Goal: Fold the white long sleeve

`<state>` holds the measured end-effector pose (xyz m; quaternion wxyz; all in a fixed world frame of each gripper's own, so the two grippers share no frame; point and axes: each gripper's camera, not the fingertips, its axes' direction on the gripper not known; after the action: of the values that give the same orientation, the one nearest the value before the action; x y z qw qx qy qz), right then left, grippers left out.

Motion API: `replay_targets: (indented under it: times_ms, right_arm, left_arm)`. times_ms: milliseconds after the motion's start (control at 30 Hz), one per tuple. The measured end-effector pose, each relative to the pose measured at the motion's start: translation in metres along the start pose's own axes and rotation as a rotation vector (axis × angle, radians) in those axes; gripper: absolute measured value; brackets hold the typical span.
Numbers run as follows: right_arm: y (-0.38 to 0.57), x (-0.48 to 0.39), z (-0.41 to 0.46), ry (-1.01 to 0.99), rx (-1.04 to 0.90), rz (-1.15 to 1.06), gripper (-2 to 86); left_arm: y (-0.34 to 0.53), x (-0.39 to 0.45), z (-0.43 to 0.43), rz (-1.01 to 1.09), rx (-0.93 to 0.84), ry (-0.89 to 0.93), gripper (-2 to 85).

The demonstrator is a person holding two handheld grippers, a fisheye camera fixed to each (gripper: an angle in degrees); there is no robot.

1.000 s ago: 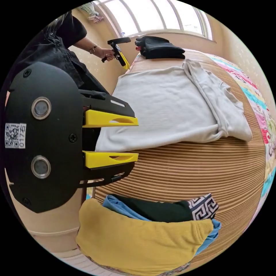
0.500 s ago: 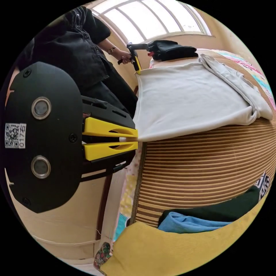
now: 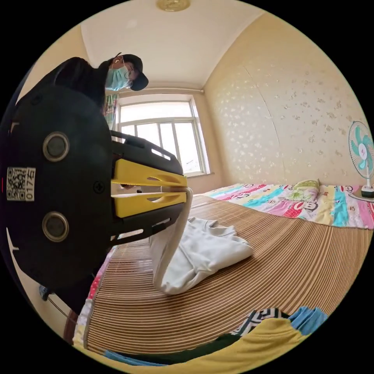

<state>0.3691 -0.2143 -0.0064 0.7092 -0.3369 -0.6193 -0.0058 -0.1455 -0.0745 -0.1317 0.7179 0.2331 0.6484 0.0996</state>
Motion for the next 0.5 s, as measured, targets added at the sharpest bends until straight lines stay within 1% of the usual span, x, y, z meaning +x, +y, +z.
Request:
replay_targets:
  times_ms: [67,100,167,200,267,300,333,367,400,467,500]
  right_arm:
    - [-0.059,-0.012,0.037,0.181,0.03,-0.01,4.7]
    - [-0.07,-0.014,0.045,0.216,0.034,-0.007,5.2]
    - [-0.091,-0.024,0.073,0.33,0.052,0.005,7.4]
    - [-0.093,-0.027,0.08,0.358,0.051,-0.002,7.4]
    - [-0.085,-0.036,0.114,0.481,-0.012,-0.089,7.3]
    - [-0.08,-0.037,0.123,0.527,-0.028,-0.111,7.2]
    - [-0.068,-0.036,0.142,0.628,-0.058,-0.16,6.9]
    - [-0.055,-0.031,0.164,0.721,-0.099,-0.217,6.4]
    - [-0.049,-0.028,0.175,0.761,-0.122,-0.244,6.1]
    - [-0.025,-0.015,0.219,0.902,-0.204,-0.38,4.2]
    - [-0.018,-0.012,0.229,0.935,-0.221,-0.423,3.8]
  left_arm:
    - [-0.061,-0.004,0.015,-0.005,0.056,-0.147,4.8]
    - [-0.072,-0.006,0.019,-0.007,0.062,-0.182,5.4]
    - [-0.099,-0.019,0.033,-0.043,0.067,-0.317,8.3]
    - [-0.1,-0.023,0.035,-0.064,0.07,-0.35,9.2]
    - [-0.085,-0.04,0.037,-0.145,0.11,-0.477,12.7]
    - [-0.076,-0.043,0.036,-0.167,0.135,-0.511,13.4]
    - [-0.058,-0.051,0.034,-0.205,0.177,-0.558,14.4]
    - [-0.038,-0.062,0.035,-0.251,0.2,-0.566,14.9]
    - [-0.029,-0.069,0.036,-0.276,0.198,-0.552,15.1]
    - [0.003,-0.101,0.052,-0.386,0.144,-0.46,16.1]
    - [0.011,-0.108,0.056,-0.41,0.14,-0.449,16.4]
